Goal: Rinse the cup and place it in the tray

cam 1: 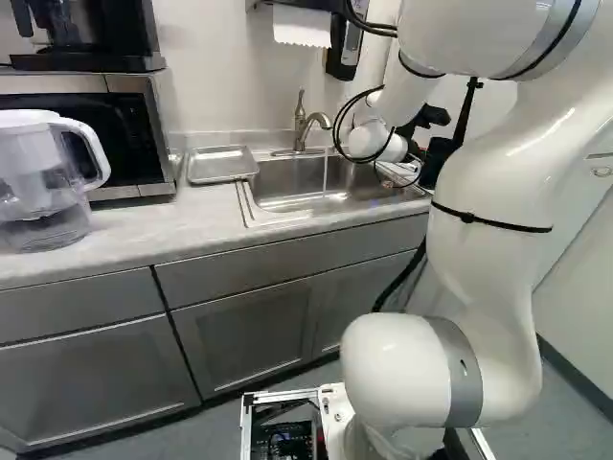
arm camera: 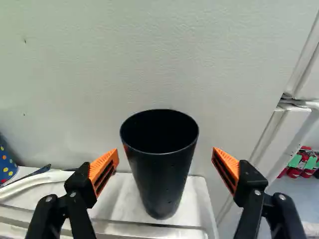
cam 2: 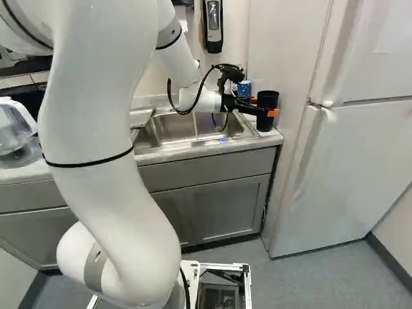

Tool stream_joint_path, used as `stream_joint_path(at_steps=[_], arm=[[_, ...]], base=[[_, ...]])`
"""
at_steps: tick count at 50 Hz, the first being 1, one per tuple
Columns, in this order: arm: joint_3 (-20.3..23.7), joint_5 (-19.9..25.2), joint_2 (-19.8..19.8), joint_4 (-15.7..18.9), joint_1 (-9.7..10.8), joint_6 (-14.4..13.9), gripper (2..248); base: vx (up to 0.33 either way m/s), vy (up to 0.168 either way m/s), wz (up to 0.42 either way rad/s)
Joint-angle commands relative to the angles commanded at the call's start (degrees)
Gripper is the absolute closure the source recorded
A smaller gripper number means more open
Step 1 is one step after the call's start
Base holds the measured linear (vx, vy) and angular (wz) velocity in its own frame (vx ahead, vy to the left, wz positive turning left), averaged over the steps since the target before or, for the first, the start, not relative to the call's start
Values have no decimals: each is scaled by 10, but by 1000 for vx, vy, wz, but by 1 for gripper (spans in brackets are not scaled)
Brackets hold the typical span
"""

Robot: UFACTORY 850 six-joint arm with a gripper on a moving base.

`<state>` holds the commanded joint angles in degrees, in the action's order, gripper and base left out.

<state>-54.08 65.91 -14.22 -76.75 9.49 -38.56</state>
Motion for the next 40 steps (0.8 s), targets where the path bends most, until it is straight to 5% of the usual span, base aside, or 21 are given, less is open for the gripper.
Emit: stream_joint_path(at_steps=[40], arm=[[-8, 1, -6, 0, 2, 0, 12]], base=[[0, 0, 0]])
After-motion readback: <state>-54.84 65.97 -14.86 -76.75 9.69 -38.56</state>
